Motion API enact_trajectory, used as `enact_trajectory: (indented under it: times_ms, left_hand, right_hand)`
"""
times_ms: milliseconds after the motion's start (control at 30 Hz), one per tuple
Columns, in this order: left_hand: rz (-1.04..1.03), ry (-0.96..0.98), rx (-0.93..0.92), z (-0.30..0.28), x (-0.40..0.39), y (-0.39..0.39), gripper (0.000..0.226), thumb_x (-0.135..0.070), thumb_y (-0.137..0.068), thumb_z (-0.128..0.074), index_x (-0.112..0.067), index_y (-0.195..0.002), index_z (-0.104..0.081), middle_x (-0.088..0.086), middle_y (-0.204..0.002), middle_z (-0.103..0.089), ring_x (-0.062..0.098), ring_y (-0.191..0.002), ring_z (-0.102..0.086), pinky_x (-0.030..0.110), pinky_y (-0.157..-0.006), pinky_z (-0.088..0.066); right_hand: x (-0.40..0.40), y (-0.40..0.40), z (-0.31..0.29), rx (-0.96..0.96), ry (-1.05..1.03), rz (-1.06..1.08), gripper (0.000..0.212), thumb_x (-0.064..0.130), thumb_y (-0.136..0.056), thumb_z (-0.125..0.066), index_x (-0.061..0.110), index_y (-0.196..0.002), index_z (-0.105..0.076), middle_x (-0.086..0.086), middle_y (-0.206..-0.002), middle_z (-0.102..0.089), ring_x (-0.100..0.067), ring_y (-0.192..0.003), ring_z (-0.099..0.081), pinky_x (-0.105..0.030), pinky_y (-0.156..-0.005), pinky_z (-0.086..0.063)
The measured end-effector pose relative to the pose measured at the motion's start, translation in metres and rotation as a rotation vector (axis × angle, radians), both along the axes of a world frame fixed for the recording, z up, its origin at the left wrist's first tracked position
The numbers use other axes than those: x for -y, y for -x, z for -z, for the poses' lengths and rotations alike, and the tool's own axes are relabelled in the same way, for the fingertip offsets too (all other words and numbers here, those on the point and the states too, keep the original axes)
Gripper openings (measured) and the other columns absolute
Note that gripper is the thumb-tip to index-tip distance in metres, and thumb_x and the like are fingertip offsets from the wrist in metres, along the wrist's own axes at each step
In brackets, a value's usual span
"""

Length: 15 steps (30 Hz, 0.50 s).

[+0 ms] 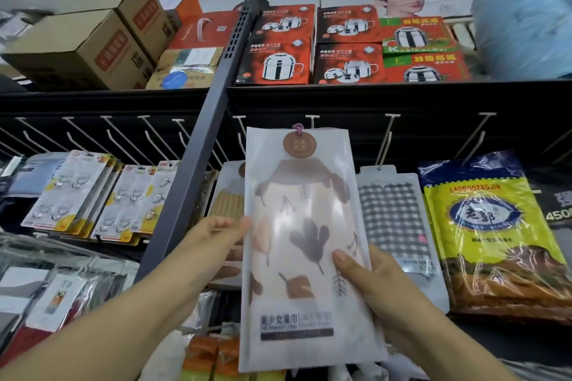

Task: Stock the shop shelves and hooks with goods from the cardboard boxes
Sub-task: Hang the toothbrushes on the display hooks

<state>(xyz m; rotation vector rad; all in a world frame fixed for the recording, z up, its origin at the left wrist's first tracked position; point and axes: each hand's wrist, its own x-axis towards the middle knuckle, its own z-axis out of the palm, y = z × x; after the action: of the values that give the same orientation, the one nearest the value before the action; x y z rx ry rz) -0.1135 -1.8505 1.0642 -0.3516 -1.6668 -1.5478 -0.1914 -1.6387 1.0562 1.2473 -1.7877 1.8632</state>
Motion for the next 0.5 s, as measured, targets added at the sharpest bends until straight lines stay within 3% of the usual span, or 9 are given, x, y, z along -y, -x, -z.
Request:
enact_trajectory:
  times_ms: [67, 167, 300, 400, 500]
  left_hand:
    - [0.103, 0.035, 0.027, -0.005, 0.0, -0.005, 0.034, -0.04, -0.082, -0.064, -0.014, -0.104, -0.061, 0.007, -0.092, -0.075, 0.024, -0.083, -0.071, 0.038, -0.074, -0.055]
    - [0.157, 0.09, 0.067, -0.005, -0.012, -0.005, 0.019, -0.018, -0.084, -0.066, -0.014, -0.102, -0.066, 0.009, -0.091, -0.075, 0.025, -0.082, -0.072, 0.038, -0.076, -0.056]
    - [0.137, 0.126, 0.084, 0.008, -0.007, -0.011, 0.025, -0.005, -0.085, -0.065, -0.016, -0.107, -0.065, 0.009, -0.092, -0.075, 0.026, -0.082, -0.072, 0.036, -0.075, -0.056]
    - [0.207, 0.178, 0.154, 0.033, 0.008, -0.018, 0.038, -0.004, -0.076, -0.074, -0.013, -0.111, -0.063, 0.018, -0.1, -0.072, 0.034, -0.093, -0.068, 0.045, -0.086, -0.054]
    - [0.308, 0.147, 0.231, 0.064, 0.012, -0.018, 0.042, -0.002, -0.074, -0.069, -0.013, -0.113, -0.061, 0.021, -0.101, -0.071, 0.033, -0.092, -0.07, 0.037, -0.074, -0.059]
  right_hand:
    - [0.001, 0.0, 0.009, 0.01, -0.007, -0.04, 0.026, 0.021, -0.088, -0.061, 0.01, -0.111, -0.066, -0.011, -0.1, -0.074, -0.028, -0.093, -0.071, -0.046, -0.088, -0.055]
    - [0.007, -0.001, 0.021, 0.056, 0.007, -0.095, 0.034, 0.022, -0.081, -0.063, 0.009, -0.112, -0.065, -0.014, -0.103, -0.073, -0.03, -0.096, -0.07, -0.046, -0.09, -0.054]
    - [-0.003, -0.01, 0.009, 0.07, -0.01, -0.05, 0.046, 0.037, -0.072, -0.062, 0.011, -0.11, -0.064, -0.008, -0.1, -0.075, -0.022, -0.09, -0.072, -0.035, -0.075, -0.057]
    - [-0.022, -0.014, -0.02, 0.058, 0.051, 0.046, 0.048, 0.05, -0.078, -0.053, 0.013, -0.105, -0.066, -0.005, -0.101, -0.074, -0.018, -0.091, -0.07, -0.031, -0.076, -0.053]
    - [-0.021, -0.02, -0.044, -0.002, 0.003, 0.17, 0.04, 0.046, -0.094, -0.046, 0.014, -0.101, -0.069, -0.004, -0.1, -0.073, -0.018, -0.094, -0.067, -0.033, -0.081, -0.053]
